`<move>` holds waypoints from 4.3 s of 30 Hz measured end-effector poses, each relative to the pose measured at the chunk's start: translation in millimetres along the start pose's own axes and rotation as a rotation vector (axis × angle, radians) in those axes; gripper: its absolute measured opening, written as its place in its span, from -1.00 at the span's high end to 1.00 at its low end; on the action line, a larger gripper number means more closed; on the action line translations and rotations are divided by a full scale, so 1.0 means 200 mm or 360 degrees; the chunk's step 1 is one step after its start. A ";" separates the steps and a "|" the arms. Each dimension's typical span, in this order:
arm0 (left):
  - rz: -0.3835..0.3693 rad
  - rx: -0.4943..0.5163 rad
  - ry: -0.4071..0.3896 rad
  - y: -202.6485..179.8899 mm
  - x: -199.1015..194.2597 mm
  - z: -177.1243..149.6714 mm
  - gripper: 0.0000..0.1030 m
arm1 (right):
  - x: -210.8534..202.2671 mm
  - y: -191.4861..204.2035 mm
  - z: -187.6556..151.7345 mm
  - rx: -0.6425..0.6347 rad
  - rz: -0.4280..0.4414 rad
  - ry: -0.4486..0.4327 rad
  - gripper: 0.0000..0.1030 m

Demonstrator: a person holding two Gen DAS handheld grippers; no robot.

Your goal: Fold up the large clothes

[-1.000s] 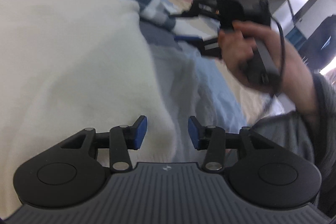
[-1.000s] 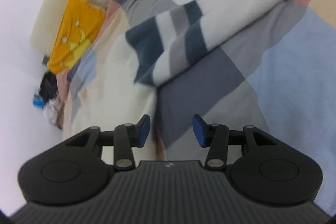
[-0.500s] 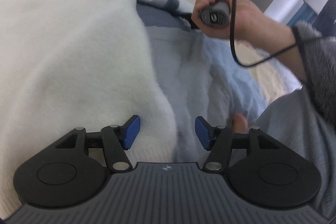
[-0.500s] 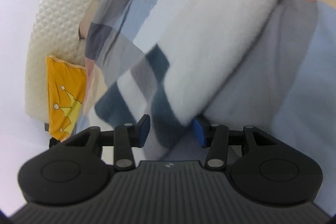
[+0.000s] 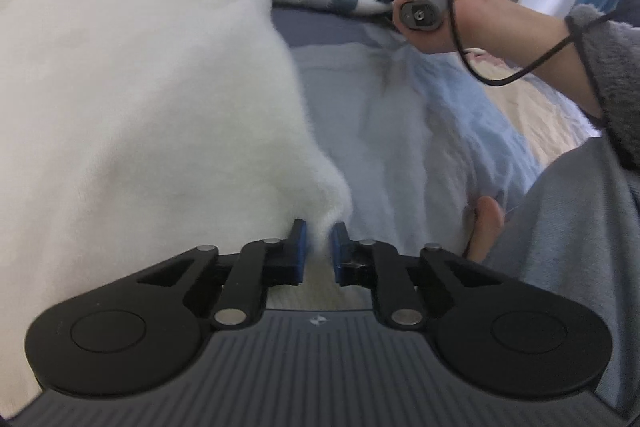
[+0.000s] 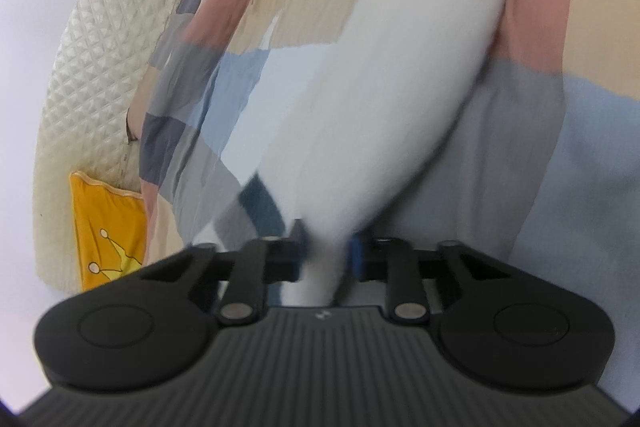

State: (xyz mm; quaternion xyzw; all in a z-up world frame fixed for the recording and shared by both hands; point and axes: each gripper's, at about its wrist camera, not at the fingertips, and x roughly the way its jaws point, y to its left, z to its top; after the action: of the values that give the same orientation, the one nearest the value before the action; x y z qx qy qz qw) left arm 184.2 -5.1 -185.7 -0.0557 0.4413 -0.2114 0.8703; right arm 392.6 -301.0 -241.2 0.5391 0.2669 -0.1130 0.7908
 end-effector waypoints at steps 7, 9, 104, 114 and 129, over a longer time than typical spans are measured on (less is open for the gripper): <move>-0.0164 -0.0072 -0.0044 0.05 -0.10 0.02 0.76 | -0.07 0.10 0.06 -0.0184 0.0017 -0.0183 0.79; -0.0204 -0.0051 -0.0017 0.05 -0.10 0.02 0.84 | -0.05 0.10 0.06 -0.0271 -0.0070 -0.0185 0.80; 0.2036 -0.0708 -0.0042 2.80 -1.28 0.13 0.93 | -0.40 0.66 -1.71 -0.1945 0.0368 0.0629 -0.35; 0.2273 -0.0654 -0.0224 2.93 -1.83 0.15 0.96 | -0.39 0.67 -1.72 -0.1950 0.0350 0.0625 -0.35; 0.1482 -0.0842 -0.0365 2.84 -1.49 0.07 0.42 | -0.38 0.66 -1.71 -0.1932 0.0344 0.0635 -0.35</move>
State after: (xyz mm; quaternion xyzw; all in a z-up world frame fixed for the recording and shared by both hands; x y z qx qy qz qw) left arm 220.7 630.8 -116.3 -0.0940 0.3596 0.3219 0.8707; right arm 288.6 54.5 -189.7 0.0306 0.3694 0.2406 0.8970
